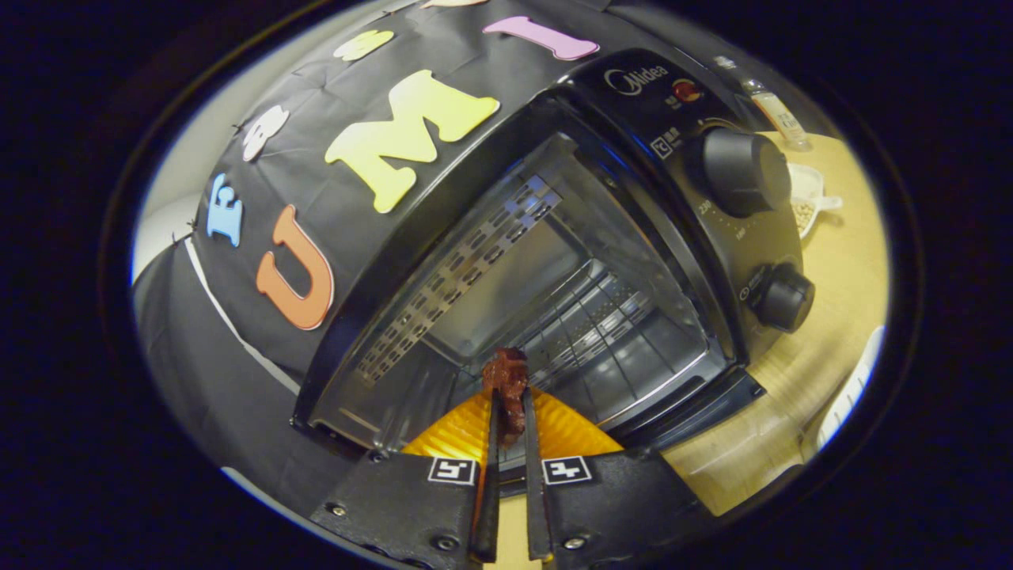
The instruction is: Open the toaster oven, put the food inside, and close the toaster oven door.
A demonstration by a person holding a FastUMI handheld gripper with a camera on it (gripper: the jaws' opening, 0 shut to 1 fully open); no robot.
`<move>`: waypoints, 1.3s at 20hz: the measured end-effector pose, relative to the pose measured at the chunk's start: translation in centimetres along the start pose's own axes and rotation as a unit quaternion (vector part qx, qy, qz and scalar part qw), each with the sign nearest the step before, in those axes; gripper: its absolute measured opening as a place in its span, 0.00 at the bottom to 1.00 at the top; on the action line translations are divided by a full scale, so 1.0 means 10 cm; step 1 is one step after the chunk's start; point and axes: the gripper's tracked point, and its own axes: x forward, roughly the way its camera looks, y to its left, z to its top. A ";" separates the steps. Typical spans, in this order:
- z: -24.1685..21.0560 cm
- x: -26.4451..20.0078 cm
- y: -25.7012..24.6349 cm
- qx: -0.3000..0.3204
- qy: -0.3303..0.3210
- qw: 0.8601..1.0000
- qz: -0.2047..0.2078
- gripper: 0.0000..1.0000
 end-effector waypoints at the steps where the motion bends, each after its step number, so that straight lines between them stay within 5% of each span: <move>1: 0.01 0.00 -0.02 -0.002 -0.001 1.000 -0.008 0.19; 6: 0.00 -0.01 -0.13 -0.022 -0.012 0.998 -0.050 0.31; 12: 0.13 -0.17 -0.15 -0.112 -0.039 0.989 -0.094 0.83; 18: 0.06 -0.62 0.06 -0.228 -0.066 0.967 -0.091 0.90; 26: -0.37 -1.49 0.16 -0.266 -0.070 0.956 -0.103 0.99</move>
